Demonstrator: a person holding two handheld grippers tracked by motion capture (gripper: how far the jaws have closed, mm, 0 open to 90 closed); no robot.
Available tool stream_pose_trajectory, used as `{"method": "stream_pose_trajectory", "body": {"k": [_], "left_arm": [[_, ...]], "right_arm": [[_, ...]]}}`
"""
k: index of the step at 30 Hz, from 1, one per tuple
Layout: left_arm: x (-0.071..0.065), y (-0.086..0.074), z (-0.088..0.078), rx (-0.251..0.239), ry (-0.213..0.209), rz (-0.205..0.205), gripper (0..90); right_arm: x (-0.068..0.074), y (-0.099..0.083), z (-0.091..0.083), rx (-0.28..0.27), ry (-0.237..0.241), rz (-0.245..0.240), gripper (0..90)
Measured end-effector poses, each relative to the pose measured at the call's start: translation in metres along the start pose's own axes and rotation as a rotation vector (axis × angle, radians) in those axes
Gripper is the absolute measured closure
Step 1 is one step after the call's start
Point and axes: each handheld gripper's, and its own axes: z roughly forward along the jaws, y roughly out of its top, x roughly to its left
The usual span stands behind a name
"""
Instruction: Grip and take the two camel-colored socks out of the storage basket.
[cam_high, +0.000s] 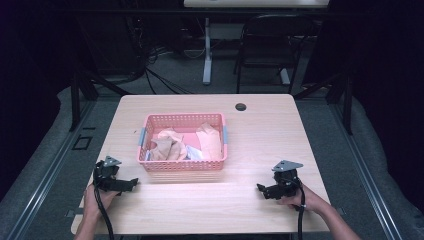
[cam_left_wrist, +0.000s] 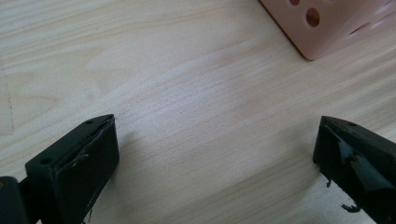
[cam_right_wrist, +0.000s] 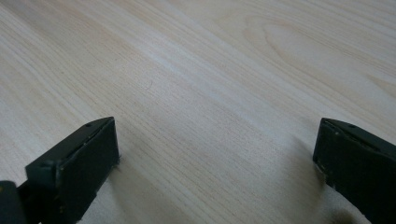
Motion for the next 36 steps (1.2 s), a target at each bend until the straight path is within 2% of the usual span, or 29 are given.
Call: {"method": "stream_pose_trajectory", "body": {"k": [1, 5, 6, 7, 10, 13, 14, 15, 16, 21, 22, 26, 27, 29, 30, 31, 36], "left_arm": [[-0.003, 0.003, 0.0, 0.024, 0.004, 0.001, 0.0], [-0.005, 0.011, -0.006, 0.049, 0.024, 0.009, 0.0], [-0.006, 0.012, -0.008, 0.045, 0.023, -0.005, 0.0], [-0.005, 0.014, -0.011, 0.057, -0.018, -0.011, 0.0], [-0.005, 0.017, -0.018, 0.07, -0.035, -0.02, 0.0], [-0.004, 0.019, -0.024, 0.062, -0.032, -0.022, 0.0], [-0.002, 0.024, -0.03, 0.044, -0.028, -0.039, 0.0], [-0.002, 0.024, -0.03, 0.044, -0.028, -0.039, 0.0], [0.001, 0.031, -0.039, 0.028, -0.02, -0.046, 0.0], [0.006, 0.047, -0.054, 0.001, -0.015, -0.051, 0.0], [0.006, 0.054, -0.06, -0.007, -0.014, -0.046, 0.0], [0.005, 0.066, -0.067, -0.016, -0.02, -0.034, 0.0], [0.002, 0.074, -0.07, -0.014, -0.02, -0.023, 0.0], [0.002, 0.078, -0.072, -0.015, -0.021, -0.016, 0.0], [0.0, 0.087, -0.076, -0.024, -0.017, -0.007, 0.0], [0.0, 0.087, -0.076, -0.024, -0.017, -0.007, 0.0], [-0.014, 0.121, -0.081, -0.025, -0.02, 0.037, 0.0]], "right_arm": [[0.0, 0.0, 0.0, -0.004, 0.0, 0.005, 0.0], [0.0, 0.0, 0.0, -0.005, 0.0, 0.006, 0.0], [0.0, 0.0, 0.0, -0.004, 0.001, 0.005, 0.0], [0.0, 0.0, 0.0, 0.0, -0.001, 0.002, 0.0], [0.0, 0.0, -0.001, 0.004, 0.0, 0.005, 0.0], [0.0, 0.0, -0.001, 0.003, 0.0, 0.005, 0.0], [0.0, 0.0, -0.001, 0.003, 0.0, 0.005, 0.0], [0.0, 0.0, -0.001, 0.003, 0.0, 0.005, 0.0], [0.0, 0.0, -0.001, 0.004, -0.001, 0.004, 0.0], [0.0, 0.0, 0.0, 0.0, 0.002, 0.002, 0.0], [0.0, 0.0, 0.0, 0.0, 0.0, 0.0, 0.0], [0.0, 0.0, 0.0, 0.0, 0.0, -0.001, 0.0], [0.0, 0.0, 0.0, 0.0, 0.0, 0.0, 0.0], [0.0, 0.0, 0.0, 0.0, 0.0, 0.0, 0.0], [0.0, 0.0, 0.0, 0.001, 0.001, -0.001, 0.0], [0.0, 0.0, 0.0, 0.001, 0.001, -0.001, 0.0], [0.001, 0.0, 0.0, 0.001, -0.001, 0.0, 0.0]]}}
